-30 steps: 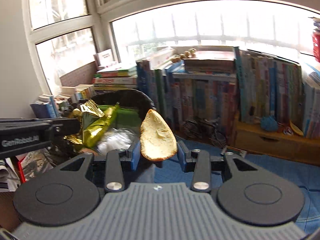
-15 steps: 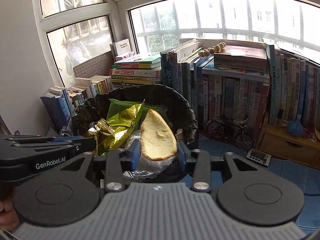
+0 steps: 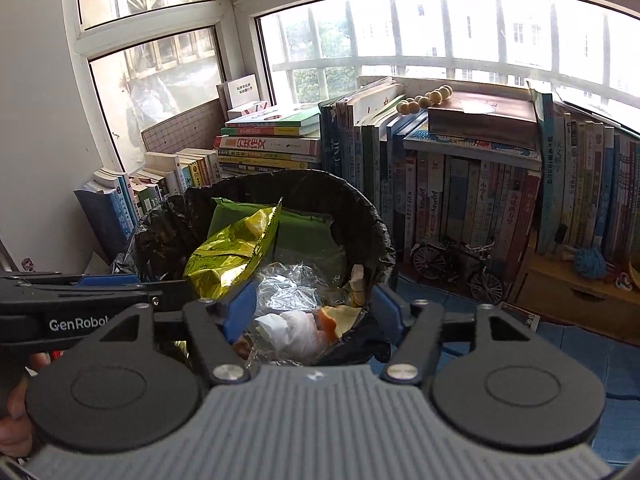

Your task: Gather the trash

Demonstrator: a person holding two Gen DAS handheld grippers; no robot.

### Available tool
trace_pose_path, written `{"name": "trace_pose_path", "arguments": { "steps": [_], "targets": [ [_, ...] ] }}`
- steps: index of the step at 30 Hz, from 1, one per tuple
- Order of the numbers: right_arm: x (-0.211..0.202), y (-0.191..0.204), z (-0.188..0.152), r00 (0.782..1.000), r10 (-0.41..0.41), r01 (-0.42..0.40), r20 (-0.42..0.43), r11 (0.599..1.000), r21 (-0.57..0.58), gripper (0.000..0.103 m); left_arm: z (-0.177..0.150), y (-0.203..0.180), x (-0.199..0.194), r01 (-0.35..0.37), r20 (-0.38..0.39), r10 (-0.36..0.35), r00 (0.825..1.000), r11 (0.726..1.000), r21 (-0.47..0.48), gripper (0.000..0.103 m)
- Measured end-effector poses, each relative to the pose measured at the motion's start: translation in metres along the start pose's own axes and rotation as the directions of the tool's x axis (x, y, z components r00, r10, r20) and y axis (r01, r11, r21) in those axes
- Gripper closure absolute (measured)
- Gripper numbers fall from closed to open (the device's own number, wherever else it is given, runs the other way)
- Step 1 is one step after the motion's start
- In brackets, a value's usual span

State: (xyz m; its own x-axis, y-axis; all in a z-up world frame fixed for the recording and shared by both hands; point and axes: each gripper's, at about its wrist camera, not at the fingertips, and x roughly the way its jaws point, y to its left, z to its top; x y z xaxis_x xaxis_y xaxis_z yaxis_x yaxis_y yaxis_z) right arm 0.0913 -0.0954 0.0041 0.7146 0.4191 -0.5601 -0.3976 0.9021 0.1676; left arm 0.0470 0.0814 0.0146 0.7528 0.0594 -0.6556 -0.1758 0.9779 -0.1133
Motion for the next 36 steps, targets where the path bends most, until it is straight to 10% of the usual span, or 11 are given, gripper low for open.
{"name": "trace_pose_path", "arguments": {
  "steps": [15,36],
  "targets": [
    [-0.036,-0.01,-0.002,0.996,-0.082,0.083,0.039,0.997,-0.01,0.01,0.0,-0.008,-0.032,0.017,0.012,-0.018,1.0,0.999,0.037,0.02],
    [-0.06,-0.021,-0.037,0.987,-0.161,0.161,-0.021,0.987,0.01,0.0,-0.026,-0.018,-0.042,0.037,-0.045,-0.033,0.998,0.995,0.092,0.015]
  ]
}}
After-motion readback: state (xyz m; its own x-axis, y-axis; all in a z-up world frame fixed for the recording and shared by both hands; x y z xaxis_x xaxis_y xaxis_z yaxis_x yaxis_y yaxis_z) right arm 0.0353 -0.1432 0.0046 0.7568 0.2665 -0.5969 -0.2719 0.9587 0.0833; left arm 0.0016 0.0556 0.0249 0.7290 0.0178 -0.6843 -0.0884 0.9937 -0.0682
